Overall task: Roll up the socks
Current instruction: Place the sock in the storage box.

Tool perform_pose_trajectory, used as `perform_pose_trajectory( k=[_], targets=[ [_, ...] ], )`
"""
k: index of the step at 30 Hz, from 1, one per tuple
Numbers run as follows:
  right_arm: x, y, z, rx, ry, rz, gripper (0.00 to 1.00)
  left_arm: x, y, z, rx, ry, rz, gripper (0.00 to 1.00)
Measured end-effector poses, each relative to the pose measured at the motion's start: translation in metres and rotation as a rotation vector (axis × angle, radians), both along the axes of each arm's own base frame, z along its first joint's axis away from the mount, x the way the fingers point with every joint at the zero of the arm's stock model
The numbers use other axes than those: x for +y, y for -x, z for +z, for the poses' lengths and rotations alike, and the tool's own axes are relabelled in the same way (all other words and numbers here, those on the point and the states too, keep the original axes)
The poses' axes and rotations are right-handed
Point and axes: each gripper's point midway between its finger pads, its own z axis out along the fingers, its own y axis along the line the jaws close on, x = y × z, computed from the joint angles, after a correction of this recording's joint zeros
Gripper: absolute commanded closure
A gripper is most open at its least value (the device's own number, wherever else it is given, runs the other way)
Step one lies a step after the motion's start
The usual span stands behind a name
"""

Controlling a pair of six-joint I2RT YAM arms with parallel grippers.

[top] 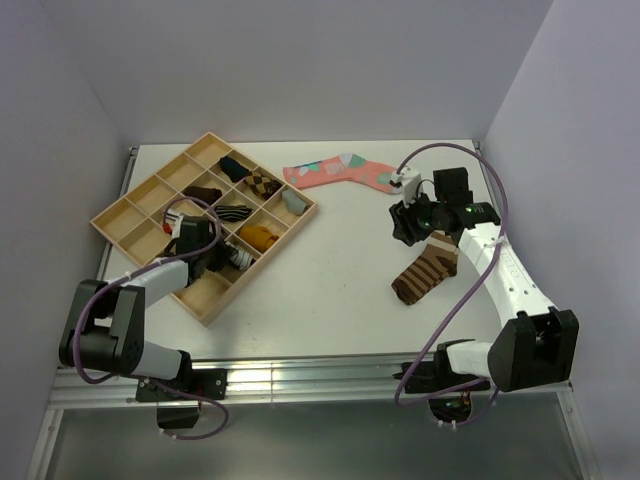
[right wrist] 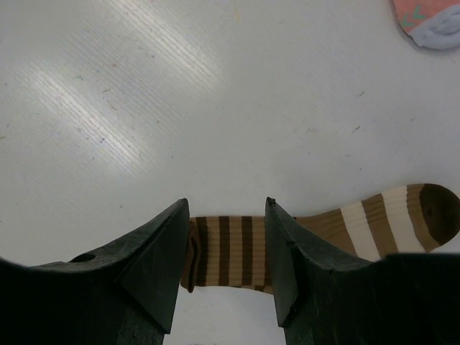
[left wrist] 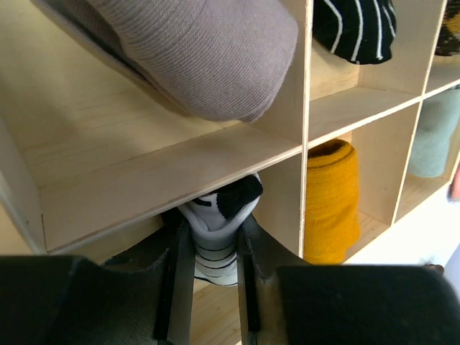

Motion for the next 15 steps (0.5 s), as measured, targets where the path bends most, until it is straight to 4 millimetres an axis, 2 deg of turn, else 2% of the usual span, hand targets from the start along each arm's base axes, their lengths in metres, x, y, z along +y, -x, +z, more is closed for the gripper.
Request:
perform_pose_trajectory(
  k=[3,4,5,7,8,10,12,15],
  targets=[
    [-0.002,0.0,-0.002,-0.002,0.014,0.004,0.46,0.001,0.001,0.0,0.039,-0.012,0.004,0.99],
    [-0.003,-0.001,-0.003,-0.001,0.018,0.005,0.46,0.001,0.001,0.0,0.05,-0.015,0.003,0.96],
    [-0.003,-0.001,-0.004,0.003,0.021,0.007,0.46,0.002,0.0,-0.001,0.061,-0.019,0.004,0.88],
    [-0.003,0.0,-0.008,0.017,0.025,0.009,0.46,0.002,0.0,-0.002,0.082,-0.023,0.003,0.81],
    [-0.004,0.0,-0.01,0.024,0.028,0.012,0.47,0.002,0.0,-0.003,0.091,-0.025,0.004,0.74],
    [-0.004,0.0,-0.015,0.042,0.034,0.016,0.47,0.002,0.0,-0.004,0.101,-0.027,0.003,0.73],
    [-0.005,0.002,-0.021,0.066,0.04,0.019,0.47,0.002,0.0,-0.004,0.106,-0.029,0.002,0.67],
    [-0.006,0.004,-0.026,0.09,0.049,0.022,0.47,0.002,0.002,-0.003,0.109,-0.033,0.002,0.55]
  ],
)
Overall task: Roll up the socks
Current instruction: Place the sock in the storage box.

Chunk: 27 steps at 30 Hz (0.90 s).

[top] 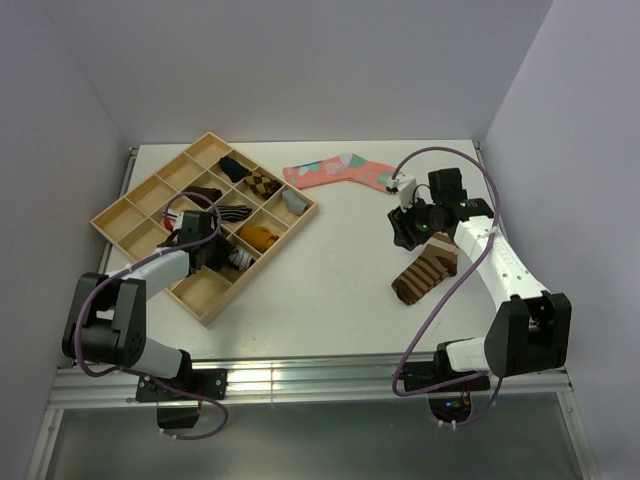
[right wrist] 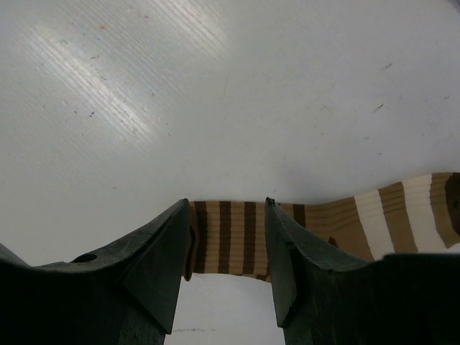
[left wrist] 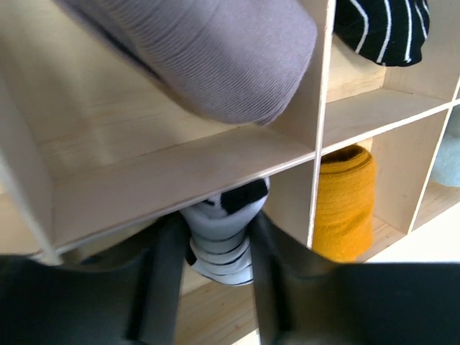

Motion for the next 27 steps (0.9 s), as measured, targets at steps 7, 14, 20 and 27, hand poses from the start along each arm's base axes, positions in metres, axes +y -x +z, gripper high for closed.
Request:
perform_pose_trajectory(
  k=[7,14,20,27],
  targets=[
    [-0.001,0.002,-0.004,0.019,0.013,0.007,0.46,0.007,0.01,0.011,0.001,-0.035,0.007,0.5],
    [-0.003,0.003,-0.013,0.054,0.029,0.012,0.46,0.006,0.017,0.031,-0.034,-0.033,-0.002,0.46],
    [-0.007,0.006,-0.017,0.069,0.052,0.014,0.47,0.004,0.017,0.063,-0.128,-0.015,-0.009,0.46],
    [-0.019,0.035,-0.032,0.094,0.116,0.047,0.47,-0.007,0.022,0.108,-0.254,0.008,-0.046,0.46]
  ],
)
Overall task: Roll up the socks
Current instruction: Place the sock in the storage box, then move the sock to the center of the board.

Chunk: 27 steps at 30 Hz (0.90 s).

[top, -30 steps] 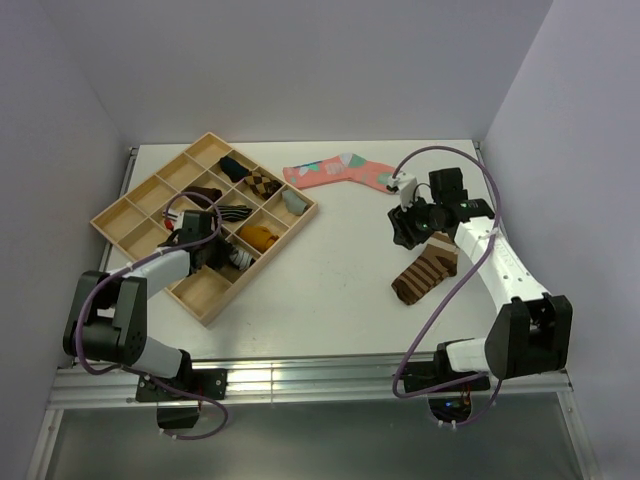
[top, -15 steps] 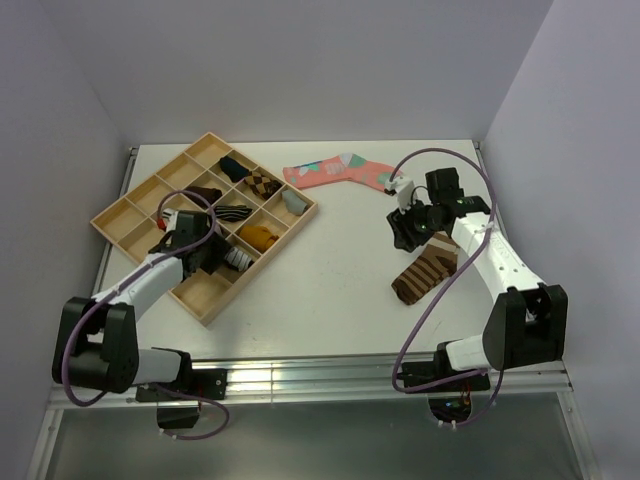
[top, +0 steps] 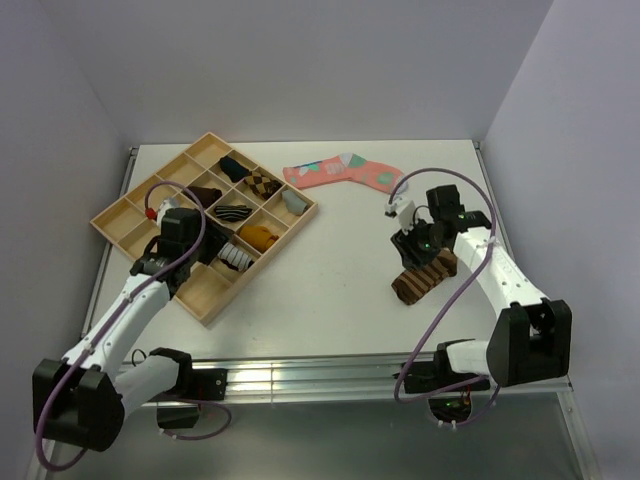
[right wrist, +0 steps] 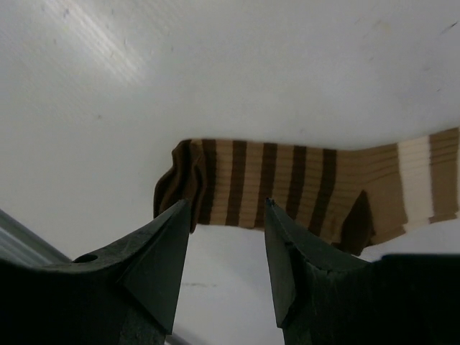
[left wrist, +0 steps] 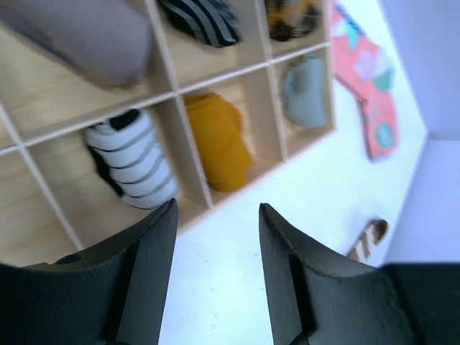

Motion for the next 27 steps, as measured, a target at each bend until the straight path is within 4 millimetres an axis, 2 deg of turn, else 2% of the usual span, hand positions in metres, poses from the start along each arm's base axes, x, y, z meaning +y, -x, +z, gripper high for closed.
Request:
perform_pose_trajectory(
  k=[5,8,12,21,27],
  targets=[
    [-0.01,0.04,-0.029,0.096,0.063,0.044,0.43,-0.025,0.007,0.036,-0.103,0.028,-0.078,0.46],
    [-0.011,0.052,-0.035,0.141,0.073,0.062,0.42,-0.042,0.012,0.044,-0.128,0.04,-0.134,0.46],
    [-0.009,0.059,-0.038,0.185,0.064,0.076,0.4,-0.055,0.017,0.044,-0.127,0.044,-0.173,0.46],
    [-0.006,0.067,-0.066,0.339,0.074,0.082,0.39,-0.063,0.015,0.051,-0.161,0.057,-0.193,0.46],
    [0.001,0.064,-0.066,0.351,0.061,0.084,0.39,-0.064,0.015,0.052,-0.164,0.059,-0.196,0.46]
  ],
)
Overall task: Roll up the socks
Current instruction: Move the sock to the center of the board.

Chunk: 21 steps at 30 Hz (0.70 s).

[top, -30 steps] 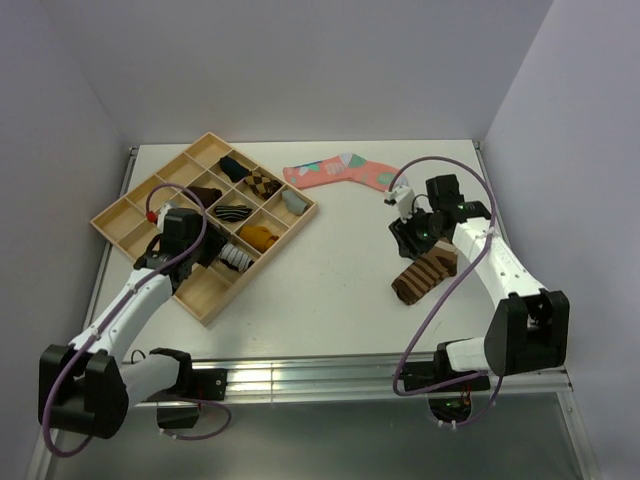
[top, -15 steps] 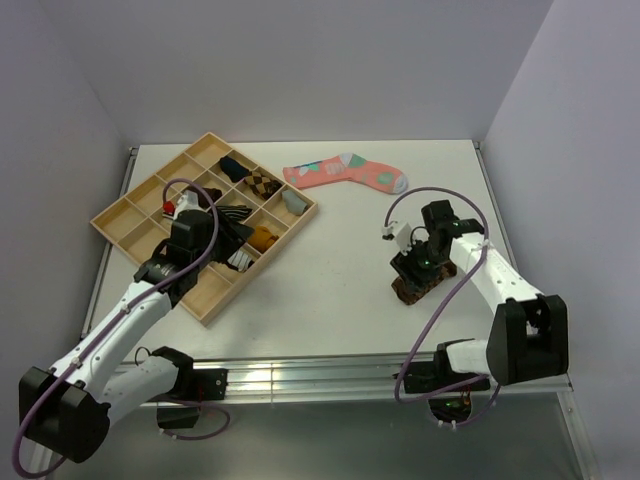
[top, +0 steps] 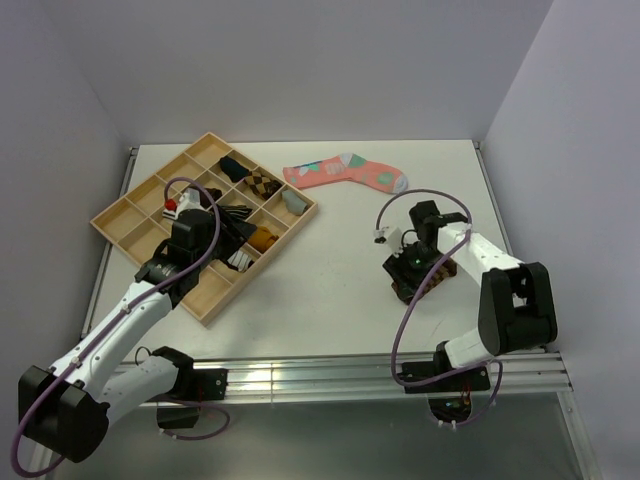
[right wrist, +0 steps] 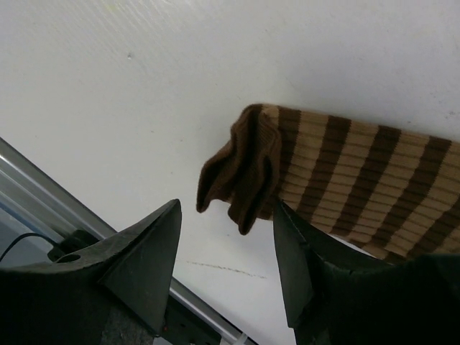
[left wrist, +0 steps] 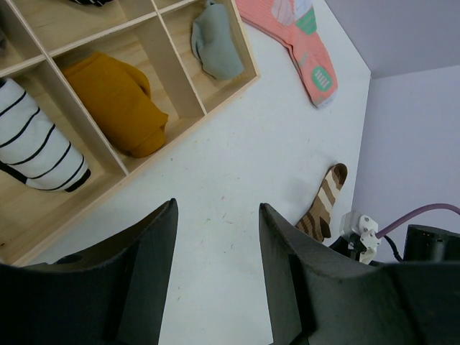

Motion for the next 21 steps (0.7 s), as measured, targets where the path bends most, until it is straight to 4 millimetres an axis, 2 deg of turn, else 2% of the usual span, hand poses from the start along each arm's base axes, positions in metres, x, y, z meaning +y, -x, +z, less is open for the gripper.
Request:
perform_pose_trajectory(
  k=[9,21],
  targets=[
    [0.015,-0.003,-0.002,-0.028,0.036,0.024,0.39,-0.001,0.0,0.0,0.0,0.001,-0.003,0.46],
    [0.005,-0.01,-0.009,-0.078,0.118,-0.037,0.39,-0.002,-0.001,0.003,-0.013,0.01,-0.009,0.47]
  ],
)
